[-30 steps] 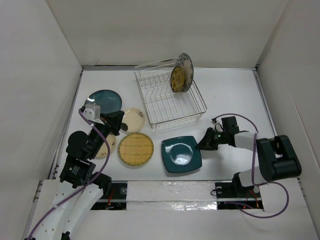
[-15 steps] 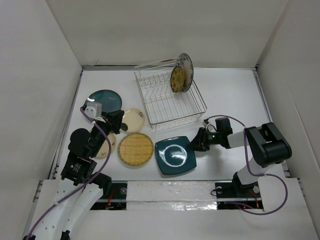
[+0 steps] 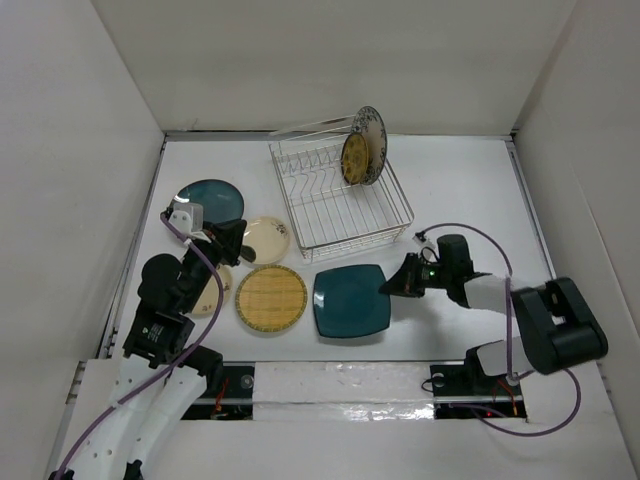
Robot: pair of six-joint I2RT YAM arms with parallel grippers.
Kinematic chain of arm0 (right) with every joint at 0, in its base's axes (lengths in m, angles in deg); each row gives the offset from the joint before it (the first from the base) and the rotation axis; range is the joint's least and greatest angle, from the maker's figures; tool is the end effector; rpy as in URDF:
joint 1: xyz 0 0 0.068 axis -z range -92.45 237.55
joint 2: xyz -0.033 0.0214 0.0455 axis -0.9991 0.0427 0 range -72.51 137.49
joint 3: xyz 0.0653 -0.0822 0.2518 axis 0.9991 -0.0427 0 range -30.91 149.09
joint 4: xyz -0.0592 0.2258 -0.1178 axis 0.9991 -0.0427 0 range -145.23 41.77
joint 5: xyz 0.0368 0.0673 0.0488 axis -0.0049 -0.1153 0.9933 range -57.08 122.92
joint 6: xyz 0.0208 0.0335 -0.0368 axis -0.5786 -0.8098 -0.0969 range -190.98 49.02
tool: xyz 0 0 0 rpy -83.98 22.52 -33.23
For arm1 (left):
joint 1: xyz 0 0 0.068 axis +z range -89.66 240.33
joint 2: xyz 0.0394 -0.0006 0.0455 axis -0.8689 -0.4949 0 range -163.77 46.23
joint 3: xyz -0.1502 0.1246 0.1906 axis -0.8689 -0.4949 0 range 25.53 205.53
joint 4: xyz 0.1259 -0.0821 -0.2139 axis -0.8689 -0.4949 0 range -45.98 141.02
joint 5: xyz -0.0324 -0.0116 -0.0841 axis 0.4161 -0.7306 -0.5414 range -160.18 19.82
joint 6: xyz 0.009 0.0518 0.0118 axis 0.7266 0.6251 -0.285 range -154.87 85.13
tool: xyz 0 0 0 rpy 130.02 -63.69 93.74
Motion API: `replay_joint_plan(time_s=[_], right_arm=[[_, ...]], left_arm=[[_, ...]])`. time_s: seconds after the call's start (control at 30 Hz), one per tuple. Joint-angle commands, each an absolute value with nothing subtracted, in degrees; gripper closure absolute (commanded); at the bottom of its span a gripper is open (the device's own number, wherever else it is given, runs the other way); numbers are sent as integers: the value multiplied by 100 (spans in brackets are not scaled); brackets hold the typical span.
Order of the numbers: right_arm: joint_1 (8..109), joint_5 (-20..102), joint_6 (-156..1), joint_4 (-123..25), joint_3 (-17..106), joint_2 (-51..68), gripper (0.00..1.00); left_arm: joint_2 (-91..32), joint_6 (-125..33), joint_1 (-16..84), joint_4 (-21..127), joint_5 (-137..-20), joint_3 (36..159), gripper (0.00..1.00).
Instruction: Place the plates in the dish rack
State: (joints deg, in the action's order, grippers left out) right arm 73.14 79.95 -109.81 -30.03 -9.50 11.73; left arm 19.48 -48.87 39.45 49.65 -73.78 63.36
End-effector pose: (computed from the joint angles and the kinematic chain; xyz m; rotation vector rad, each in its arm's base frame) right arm 0.2150 0.0822 0.1166 0.0819 2.4674 1.3998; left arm 0.1123 -0.0453 0.3567 0.1384 1.4172 -0.5483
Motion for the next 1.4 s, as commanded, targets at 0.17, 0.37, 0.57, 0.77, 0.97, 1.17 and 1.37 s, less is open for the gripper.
replay_joint_plan(time_s=[0.17, 0.37, 0.57, 0.77, 0.97, 1.17, 1.37], right_arm=[[7323, 7247, -10350, -5083, 63, -1036, 100], [7209, 7616, -10202, -6076, 721, -1906, 100], [6866, 8213, -10111, -6590, 1434, -2206, 100], [6866, 7749, -10841, -4906, 2260, -1435, 100], [6936, 7239, -10570, -4480, 4137, 595, 100], [7120, 6292, -9244, -6215, 6749, 2439, 100], [7173, 4375, -8566, -7512, 8931, 3462, 100]], left_arm=[[1828, -4876, 3968, 5154, -7405, 6333, 93], [1731, -4858, 3968, 5172, -7466, 6359, 93], [1792, -4858, 3968, 5181, -7440, 6350, 93], [1836, -4884, 3968, 5190, -7546, 6350, 93], [1951, -4937, 3968, 5216, -7712, 6315, 93], [2030, -4902, 3968, 5199, -7643, 6315, 93], [2004, -4893, 3968, 5198, -7660, 6306, 93]])
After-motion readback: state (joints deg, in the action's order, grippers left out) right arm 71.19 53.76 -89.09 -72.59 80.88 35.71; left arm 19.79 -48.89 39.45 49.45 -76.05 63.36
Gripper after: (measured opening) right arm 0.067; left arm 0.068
